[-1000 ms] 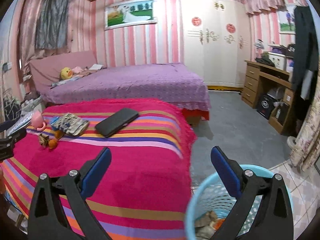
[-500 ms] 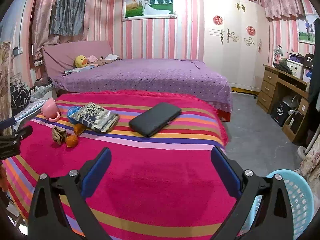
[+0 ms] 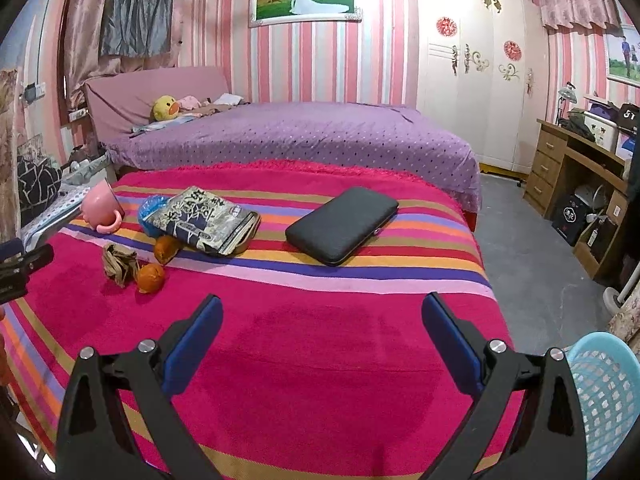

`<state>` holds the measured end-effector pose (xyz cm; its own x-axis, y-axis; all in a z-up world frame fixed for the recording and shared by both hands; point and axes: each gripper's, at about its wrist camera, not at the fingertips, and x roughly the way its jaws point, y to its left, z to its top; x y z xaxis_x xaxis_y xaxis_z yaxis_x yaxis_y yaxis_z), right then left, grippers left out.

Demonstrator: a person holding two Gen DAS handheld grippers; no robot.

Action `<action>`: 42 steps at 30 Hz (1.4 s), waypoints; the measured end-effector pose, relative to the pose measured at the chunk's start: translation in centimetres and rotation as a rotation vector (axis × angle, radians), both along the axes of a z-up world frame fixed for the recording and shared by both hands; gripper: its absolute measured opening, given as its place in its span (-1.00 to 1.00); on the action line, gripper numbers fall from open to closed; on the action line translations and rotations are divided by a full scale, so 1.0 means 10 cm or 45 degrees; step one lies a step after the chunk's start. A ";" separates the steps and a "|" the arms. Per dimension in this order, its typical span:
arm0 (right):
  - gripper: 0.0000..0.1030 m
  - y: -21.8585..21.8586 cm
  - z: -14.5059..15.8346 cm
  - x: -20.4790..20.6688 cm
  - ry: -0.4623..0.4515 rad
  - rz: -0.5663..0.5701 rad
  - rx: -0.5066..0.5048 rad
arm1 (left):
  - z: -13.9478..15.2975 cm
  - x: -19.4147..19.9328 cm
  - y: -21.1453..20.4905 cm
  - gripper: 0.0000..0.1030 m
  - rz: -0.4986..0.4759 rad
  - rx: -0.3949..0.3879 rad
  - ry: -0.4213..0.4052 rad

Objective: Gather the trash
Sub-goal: 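Move both tools back from the basket toward the bed, then grasp the crumpled tan cloth with the left gripper while the right grasps a tangerine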

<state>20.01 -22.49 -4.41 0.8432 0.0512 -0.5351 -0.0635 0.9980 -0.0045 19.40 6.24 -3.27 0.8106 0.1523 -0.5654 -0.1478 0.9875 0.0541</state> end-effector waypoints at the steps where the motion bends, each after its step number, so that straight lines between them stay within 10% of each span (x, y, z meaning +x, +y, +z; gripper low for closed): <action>1: 0.89 0.04 -0.01 0.02 0.003 0.000 -0.018 | -0.01 0.01 0.01 0.89 0.001 -0.004 0.002; 34: 0.89 -0.11 -0.21 0.35 0.157 -0.106 -0.034 | -0.40 0.68 -0.26 0.88 -0.141 -0.066 0.164; 42: 0.89 -0.07 -0.23 0.35 0.159 -0.095 -0.012 | -0.53 0.82 -0.35 -0.21 -0.258 -0.141 0.257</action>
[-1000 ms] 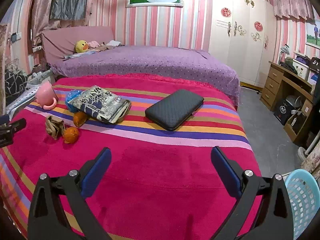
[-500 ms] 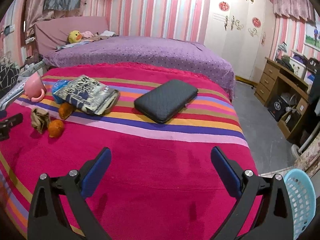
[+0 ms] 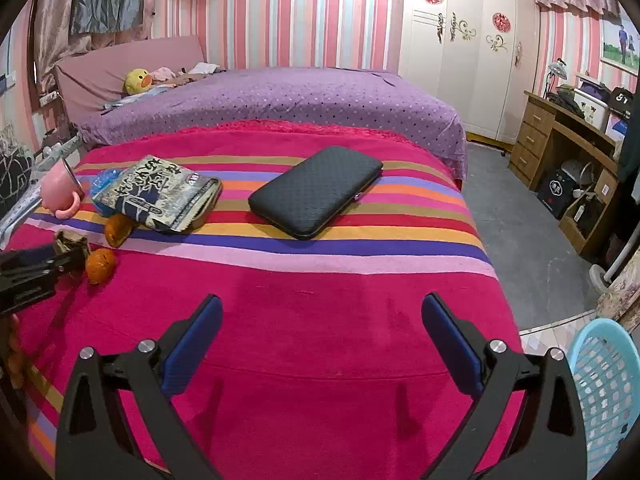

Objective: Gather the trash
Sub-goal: 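Grasp the crumpled tan cloth with the left gripper while the right grasps a tangerine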

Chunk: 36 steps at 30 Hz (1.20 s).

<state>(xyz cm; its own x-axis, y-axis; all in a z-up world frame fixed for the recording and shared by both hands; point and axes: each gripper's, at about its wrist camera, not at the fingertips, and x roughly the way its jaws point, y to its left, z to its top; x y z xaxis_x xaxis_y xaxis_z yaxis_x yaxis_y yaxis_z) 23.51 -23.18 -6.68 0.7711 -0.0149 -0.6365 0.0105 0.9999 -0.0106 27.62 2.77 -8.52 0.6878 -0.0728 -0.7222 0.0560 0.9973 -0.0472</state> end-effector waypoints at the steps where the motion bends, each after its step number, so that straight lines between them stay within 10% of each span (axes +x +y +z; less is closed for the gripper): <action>1: 0.89 0.03 0.00 -0.01 -0.005 0.008 0.003 | 0.00 0.00 0.02 -0.21 -0.014 -0.029 0.003; 21: 0.85 1.43 -0.06 0.10 0.026 0.298 -0.011 | 0.08 -0.43 1.10 -0.22 0.173 0.045 -0.067; 29: 0.39 1.77 -0.15 0.30 0.107 0.391 -0.043 | 0.03 -0.42 1.22 -0.22 0.201 0.026 -0.060; 36: -0.40 1.83 -0.21 0.33 0.138 0.460 -0.014 | 0.02 -0.42 1.22 -0.22 0.201 0.031 -0.056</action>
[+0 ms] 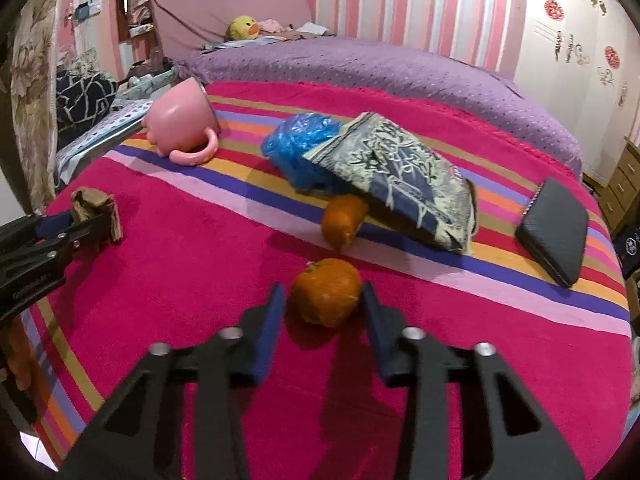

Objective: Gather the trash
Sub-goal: 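Grasp the crumpled tan cloth with the left gripper while the right grasps a tangerine, then carry the tan cloth and tangerine over the blue basket with both grippers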

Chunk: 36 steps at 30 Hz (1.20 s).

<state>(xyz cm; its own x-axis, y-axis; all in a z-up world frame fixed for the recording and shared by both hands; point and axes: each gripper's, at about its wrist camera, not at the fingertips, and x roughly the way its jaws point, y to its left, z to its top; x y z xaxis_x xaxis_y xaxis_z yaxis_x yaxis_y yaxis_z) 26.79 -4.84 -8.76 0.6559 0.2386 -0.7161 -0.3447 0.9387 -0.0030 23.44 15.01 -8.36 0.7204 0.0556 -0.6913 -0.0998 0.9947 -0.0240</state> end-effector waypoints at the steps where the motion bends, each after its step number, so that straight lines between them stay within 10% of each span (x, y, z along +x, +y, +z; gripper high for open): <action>1: -0.43 -0.02 0.02 -0.01 -0.007 -0.001 0.016 | 0.00 0.00 -0.01 -0.22 0.001 0.003 0.000; 36: -0.51 -2.03 0.68 -0.98 -0.268 -0.285 0.077 | 0.45 -0.31 -1.50 -0.22 -0.230 -0.009 -0.122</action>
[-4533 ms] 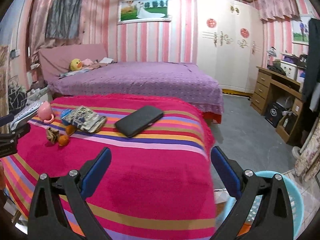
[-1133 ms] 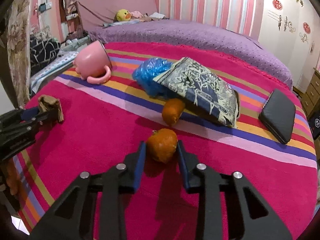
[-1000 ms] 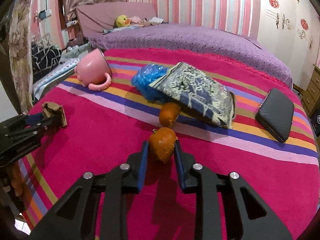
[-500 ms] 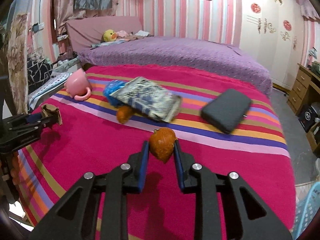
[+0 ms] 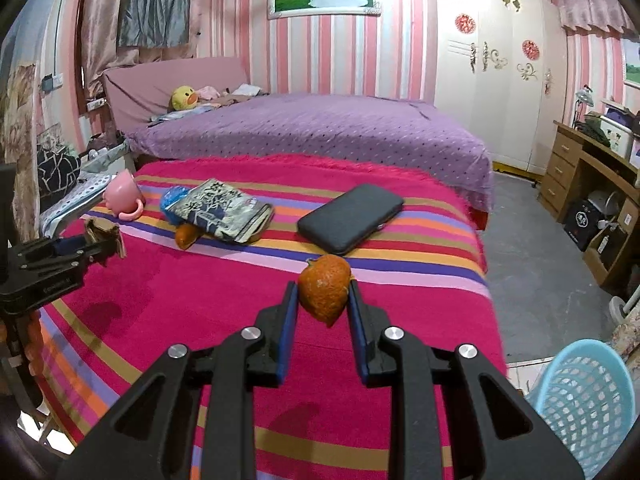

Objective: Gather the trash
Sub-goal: 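Carry the tan cloth and tangerine over the blue basket with both grippers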

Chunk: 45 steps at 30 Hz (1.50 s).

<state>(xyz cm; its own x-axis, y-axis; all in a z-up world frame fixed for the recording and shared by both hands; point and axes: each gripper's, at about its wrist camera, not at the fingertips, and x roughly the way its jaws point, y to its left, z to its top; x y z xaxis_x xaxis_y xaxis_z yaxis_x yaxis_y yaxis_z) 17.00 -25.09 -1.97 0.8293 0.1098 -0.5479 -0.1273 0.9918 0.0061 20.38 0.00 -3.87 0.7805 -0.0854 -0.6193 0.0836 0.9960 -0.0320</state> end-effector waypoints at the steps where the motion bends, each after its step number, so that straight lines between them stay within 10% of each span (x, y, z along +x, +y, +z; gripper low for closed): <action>1: -0.51 -0.05 0.01 -0.02 -0.004 -0.006 0.004 | 0.00 -0.01 -0.07 -0.22 -0.014 -0.033 0.015; 45: -0.51 -2.46 0.06 -0.80 -0.034 -0.379 0.006 | 0.18 -0.43 -2.62 -0.22 -0.246 -0.018 -0.156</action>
